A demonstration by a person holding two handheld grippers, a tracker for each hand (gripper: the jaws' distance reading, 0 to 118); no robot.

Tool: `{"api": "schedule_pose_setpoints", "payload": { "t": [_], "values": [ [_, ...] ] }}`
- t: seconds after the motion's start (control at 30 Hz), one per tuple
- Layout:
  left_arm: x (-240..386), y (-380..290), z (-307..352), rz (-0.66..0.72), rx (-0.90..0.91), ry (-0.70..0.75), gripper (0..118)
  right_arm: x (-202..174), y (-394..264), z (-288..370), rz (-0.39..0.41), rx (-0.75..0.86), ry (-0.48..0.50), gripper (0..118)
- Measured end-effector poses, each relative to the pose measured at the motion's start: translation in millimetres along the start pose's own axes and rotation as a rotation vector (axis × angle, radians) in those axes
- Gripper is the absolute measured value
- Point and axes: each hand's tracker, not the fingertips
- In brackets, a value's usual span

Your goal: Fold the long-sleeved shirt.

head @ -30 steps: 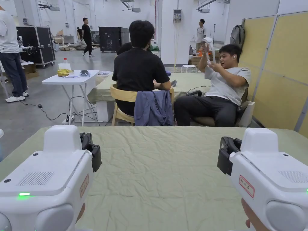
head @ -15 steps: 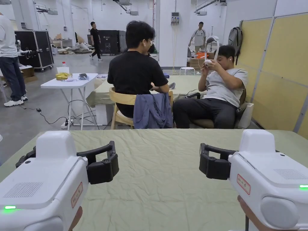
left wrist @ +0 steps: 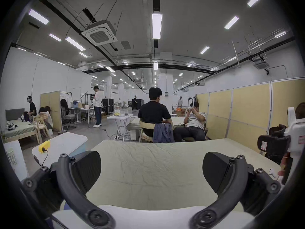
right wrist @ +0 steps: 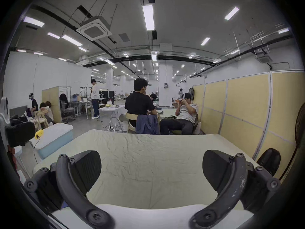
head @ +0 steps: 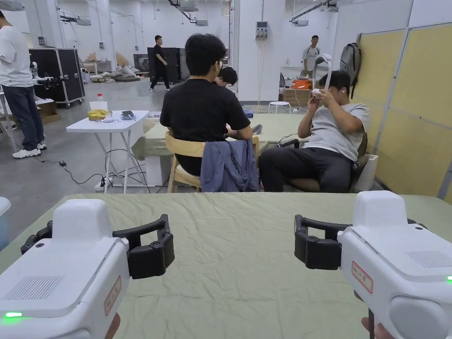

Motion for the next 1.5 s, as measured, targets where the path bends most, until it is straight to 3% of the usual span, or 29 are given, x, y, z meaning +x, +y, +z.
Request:
{"api": "schedule_pose_setpoints", "payload": {
  "t": [0.3, 0.57, 1.1, 1.37, 1.4, 1.43, 1.5],
  "values": [
    [1.7, -2.4, -0.1, -0.010, -0.010, -0.014, 118, -6.7, -3.4, 0.4, 0.019, -0.033, 0.021, 118],
    [1.6, -2.0, 1.4, -0.019, -0.012, -0.013, 118, 2.6, -0.6, 4.7, -0.123, -0.045, 0.152, 118],
    [0.3, -2.2, 3.1, -0.008, -0.016, -0.023, 118, 4.5, 7.5, 18.9, -0.164, 0.010, 0.176, 118],
    [-0.8, -3.5, 3.2, -0.017, -0.019, -0.018, 118, 3.1, 7.2, 16.3, -0.144, -0.040, 0.144, 118],
    [-1.0, -3.8, 3.2, -0.018, -0.021, -0.018, 118, -0.8, 4.4, 16.0, -0.135, -0.058, 0.107, 118],
    [-1.1, -4.0, 3.1, -0.020, -0.021, -0.018, 118, -3.1, 3.2, 15.5, -0.086, -0.034, 0.113, 118],
    [-1.2, -4.1, 3.1, -0.022, -0.021, -0.014, 118, -12.4, -0.8, 17.3, 0.012, 0.023, -0.004, 118]
  ]
}}
